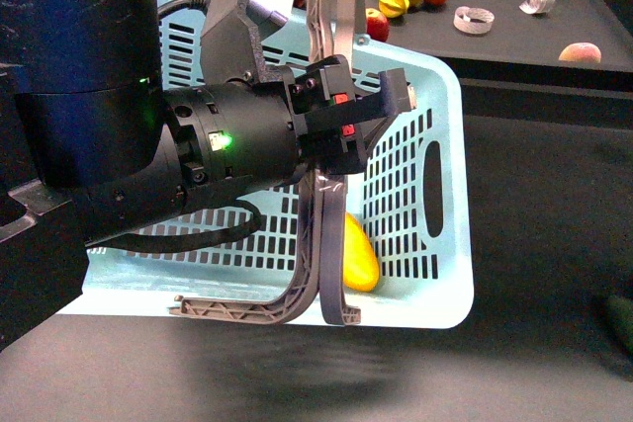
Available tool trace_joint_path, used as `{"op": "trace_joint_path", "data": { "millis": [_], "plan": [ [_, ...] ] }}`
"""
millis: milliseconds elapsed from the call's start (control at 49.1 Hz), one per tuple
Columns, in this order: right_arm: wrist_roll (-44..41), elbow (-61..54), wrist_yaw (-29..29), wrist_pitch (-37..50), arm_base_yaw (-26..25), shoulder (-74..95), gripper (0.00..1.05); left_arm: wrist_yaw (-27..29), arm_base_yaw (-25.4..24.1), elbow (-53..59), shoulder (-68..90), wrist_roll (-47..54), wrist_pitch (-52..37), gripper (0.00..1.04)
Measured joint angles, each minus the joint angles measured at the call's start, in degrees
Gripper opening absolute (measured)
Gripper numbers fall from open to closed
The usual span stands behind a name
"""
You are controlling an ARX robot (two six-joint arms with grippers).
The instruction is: Pick mango with right arm and hold basket with left
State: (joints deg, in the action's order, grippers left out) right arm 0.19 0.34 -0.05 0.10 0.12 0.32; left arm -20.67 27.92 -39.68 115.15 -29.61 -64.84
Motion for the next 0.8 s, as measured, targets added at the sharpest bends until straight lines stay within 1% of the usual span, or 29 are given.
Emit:
{"op": "trace_joint_path", "data": {
  "millis": [530,550,795],
  "plan": [
    [0.00,0.00,0.00,0.00,0.00,0.00,0.02,0.00,-0.02,0.00,0.00,-0.17,0.00,0.16],
    [-0.09,0.00,0.00,0.00,0.00,0.00,0.03,0.00,-0.02,0.00,0.00,-0.17,0.00,0.16],
    [-0.09,0.00,0.02,0.00,0.00,-0.02,0.58,0.00,-0.02,0.00,0.00,-0.17,0.00,0.16]
  ]
}}
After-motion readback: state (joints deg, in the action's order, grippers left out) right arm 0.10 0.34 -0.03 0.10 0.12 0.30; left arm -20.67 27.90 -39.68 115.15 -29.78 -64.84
